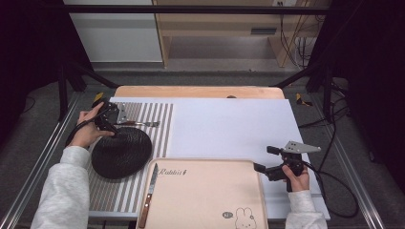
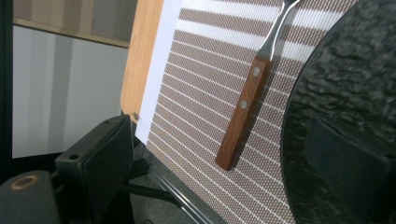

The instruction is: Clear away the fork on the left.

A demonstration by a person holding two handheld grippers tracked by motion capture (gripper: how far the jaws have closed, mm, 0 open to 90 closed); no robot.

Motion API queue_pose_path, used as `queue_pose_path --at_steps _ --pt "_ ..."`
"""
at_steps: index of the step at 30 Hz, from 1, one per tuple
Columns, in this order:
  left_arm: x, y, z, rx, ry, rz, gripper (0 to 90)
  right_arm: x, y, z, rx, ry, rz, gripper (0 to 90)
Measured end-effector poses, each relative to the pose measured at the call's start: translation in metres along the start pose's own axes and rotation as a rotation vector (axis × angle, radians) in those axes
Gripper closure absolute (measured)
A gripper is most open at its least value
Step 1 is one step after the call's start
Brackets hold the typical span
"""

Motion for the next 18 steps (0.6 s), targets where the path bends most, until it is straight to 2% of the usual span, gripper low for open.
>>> queue_pose_path --at_steps 6,12,14,18 --pt "0.006 0.000 0.004 0.028 -0.036 -0.010 14.0 0.000 0.000 0.000 0.000 0.000 0.003 0.3" --pt "0.011 0.001 0.010 0.047 -0.044 0.002 19.0 0.001 0.000 0.000 -0.001 -0.001 0.004 0.3" --pt "0.013 0.002 0.013 0.051 -0.029 0.009 19.3 0.001 0.000 0.000 -0.001 -0.001 0.004 0.3" --pt "0.016 0.003 0.016 0.056 -0.042 0.016 24.0 0.001 0.000 0.001 -0.001 -0.004 0.005 0.3"
Point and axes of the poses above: each handheld gripper's, and its own axes: x roughly forward along the jaws, z roughly out of its underside, y roughly to its right, the point moved 1 cm from there along x, roughly forward along the jaws, and after that the axes turned 15 degrees about x, right-handed, at the moved point
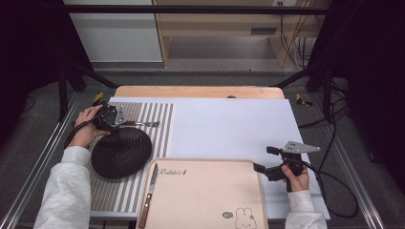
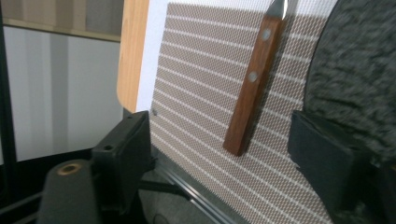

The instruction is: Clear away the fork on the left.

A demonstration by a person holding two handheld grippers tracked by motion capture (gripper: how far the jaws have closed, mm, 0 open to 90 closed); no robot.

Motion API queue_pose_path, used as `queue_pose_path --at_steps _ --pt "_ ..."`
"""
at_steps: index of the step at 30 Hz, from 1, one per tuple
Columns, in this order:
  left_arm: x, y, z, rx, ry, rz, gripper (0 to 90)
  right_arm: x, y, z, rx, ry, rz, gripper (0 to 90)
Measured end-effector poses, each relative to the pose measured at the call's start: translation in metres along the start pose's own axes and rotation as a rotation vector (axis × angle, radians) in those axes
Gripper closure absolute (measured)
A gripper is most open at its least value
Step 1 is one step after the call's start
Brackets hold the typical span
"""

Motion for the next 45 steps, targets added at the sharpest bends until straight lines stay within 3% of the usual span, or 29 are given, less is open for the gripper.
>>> queue_pose_path --at_steps 5,10,20,24,35,45 --pt "0.002 0.001 0.002 0.000 -0.007 -0.002 27.1 0.000 0.000 0.000 0.000 0.001 0.001 0.3" --pt "0.000 0.000 0.006 0.015 0.009 -0.038 34.0 0.000 0.000 0.000 -0.001 0.000 0.001 0.3" --pt "0.008 0.004 0.006 0.072 -0.005 0.008 42.7 0.000 0.000 0.000 0.001 0.001 0.002 0.3" --pt "0.011 0.005 0.004 0.073 -0.004 0.015 46.0 0.000 0.000 0.000 0.000 0.003 0.003 0.3" --pt "0.019 0.008 -0.003 0.123 -0.023 0.040 53.6 0.000 0.000 0.000 0.002 0.005 0.005 0.3" --pt "0.025 0.007 -0.009 0.130 -0.017 0.048 58.6 0.000 0.000 0.000 0.002 0.006 0.004 0.3"
Point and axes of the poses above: each handheld gripper's, and its own axes: x roughly forward along the jaws, z roughly out of its underside, y roughly to its right, the point moved 1 cm from there along x, roughly forward along the jaws, and after that the axes turned 15 degrees about x, right-handed, at the moved point
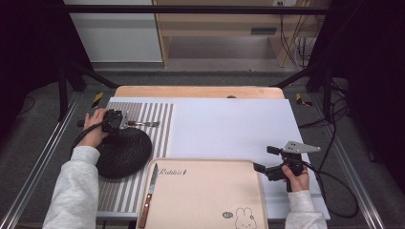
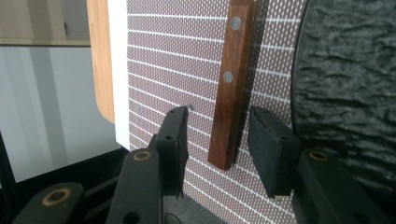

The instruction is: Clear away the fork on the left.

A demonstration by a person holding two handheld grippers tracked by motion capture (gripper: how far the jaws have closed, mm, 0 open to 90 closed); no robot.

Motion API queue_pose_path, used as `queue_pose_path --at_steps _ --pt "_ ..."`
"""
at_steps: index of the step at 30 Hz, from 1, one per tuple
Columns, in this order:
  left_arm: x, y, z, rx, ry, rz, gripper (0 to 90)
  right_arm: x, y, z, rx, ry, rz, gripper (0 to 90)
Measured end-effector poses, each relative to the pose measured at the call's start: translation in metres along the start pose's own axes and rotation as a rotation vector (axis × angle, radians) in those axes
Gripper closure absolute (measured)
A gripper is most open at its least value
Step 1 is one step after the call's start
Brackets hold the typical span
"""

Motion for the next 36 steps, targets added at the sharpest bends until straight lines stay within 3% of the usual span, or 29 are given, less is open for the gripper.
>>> queue_pose_path --at_steps 36 --pt "0.008 -0.008 -0.026 0.021 0.082 -0.026 63.6 0.000 0.000 0.000 0.001 0.001 0.001 0.3"
Point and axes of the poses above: each handheld gripper's, and its own axes: x roughly forward along the jaws, z roughly out of its underside, y roughly to its right, the point moved 1 cm from there along x, roughly forward along the jaws, and after that the axes turned 15 degrees about x, right-handed, at the moved point
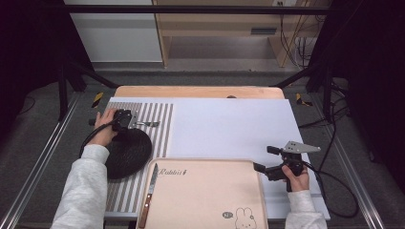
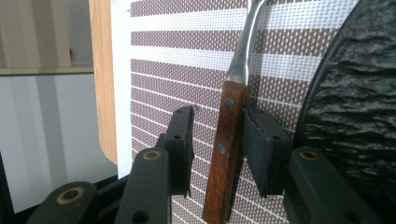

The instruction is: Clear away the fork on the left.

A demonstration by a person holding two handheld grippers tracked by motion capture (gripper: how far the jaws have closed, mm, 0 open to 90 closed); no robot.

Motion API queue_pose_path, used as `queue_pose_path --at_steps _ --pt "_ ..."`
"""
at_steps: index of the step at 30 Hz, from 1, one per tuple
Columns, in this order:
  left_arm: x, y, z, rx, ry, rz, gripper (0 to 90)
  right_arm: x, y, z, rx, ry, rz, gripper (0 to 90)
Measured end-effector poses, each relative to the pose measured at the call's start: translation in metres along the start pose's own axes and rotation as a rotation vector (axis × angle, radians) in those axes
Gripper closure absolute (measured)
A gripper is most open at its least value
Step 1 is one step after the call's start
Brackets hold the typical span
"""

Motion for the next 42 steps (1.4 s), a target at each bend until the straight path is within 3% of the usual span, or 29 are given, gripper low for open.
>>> queue_pose_path --at_steps 4,12,25,27,42 --pt "0.000 -0.001 0.000 0.012 0.003 -0.001 63.4 0.000 0.000 0.000 -0.001 0.000 -0.001 0.3" --pt "0.001 -0.002 -0.001 -0.013 0.002 -0.001 62.6 0.000 0.000 0.000 -0.002 0.000 0.000 0.3" --pt "0.002 -0.007 -0.007 0.041 -0.011 0.017 64.2 0.000 0.000 0.000 -0.002 -0.001 0.001 0.3" --pt "0.005 -0.004 -0.007 0.056 -0.015 0.038 63.2 0.000 0.000 0.000 -0.002 0.000 0.001 0.3" --pt "0.011 -0.004 -0.011 0.067 -0.001 0.030 68.4 0.000 0.000 0.000 -0.001 0.000 0.002 0.3"
Point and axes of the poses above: each handheld gripper's, and its own axes: x roughly forward along the jaws, z roughly out of its underside, y roughly to its right, the point moved 1 cm from there along x, roughly forward along the jaws, and after that the axes turned 15 degrees about x, right-handed, at the moved point
